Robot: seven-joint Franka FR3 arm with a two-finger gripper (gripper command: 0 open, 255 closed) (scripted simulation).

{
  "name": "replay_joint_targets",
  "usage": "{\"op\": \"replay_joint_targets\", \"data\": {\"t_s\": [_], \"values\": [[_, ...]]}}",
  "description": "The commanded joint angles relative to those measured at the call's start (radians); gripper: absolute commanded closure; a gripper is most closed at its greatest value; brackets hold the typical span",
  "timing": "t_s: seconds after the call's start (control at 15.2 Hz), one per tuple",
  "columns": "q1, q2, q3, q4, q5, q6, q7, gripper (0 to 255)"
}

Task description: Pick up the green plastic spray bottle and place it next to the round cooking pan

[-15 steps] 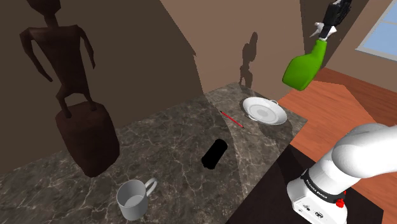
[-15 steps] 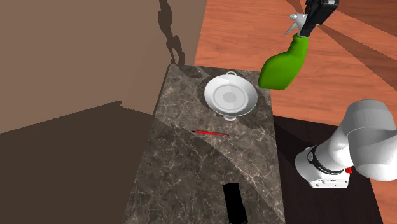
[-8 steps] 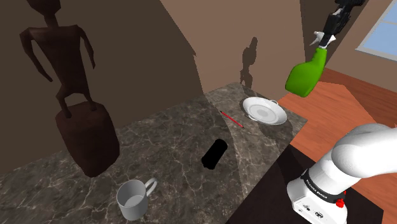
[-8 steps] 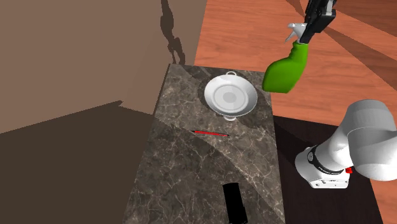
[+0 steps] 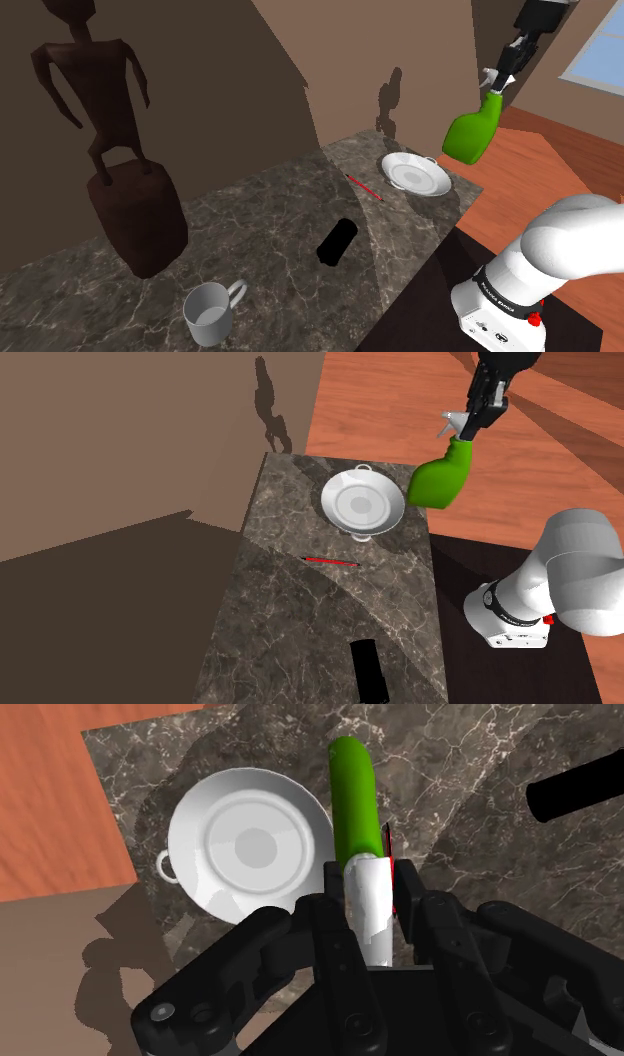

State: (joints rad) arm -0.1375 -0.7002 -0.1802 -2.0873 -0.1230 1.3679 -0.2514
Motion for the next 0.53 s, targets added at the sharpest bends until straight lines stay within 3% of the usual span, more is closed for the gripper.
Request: {"op": "replay_joint_targets", "data": {"t_s": [0.0, 0.46], "values": [[-0.001, -0.01, -0.001, -0.036, -0.002, 0.026, 0.002, 255], [-0.006, -0.046, -0.008, -0.156, -0.01, 0.111, 0.007, 255]]}}
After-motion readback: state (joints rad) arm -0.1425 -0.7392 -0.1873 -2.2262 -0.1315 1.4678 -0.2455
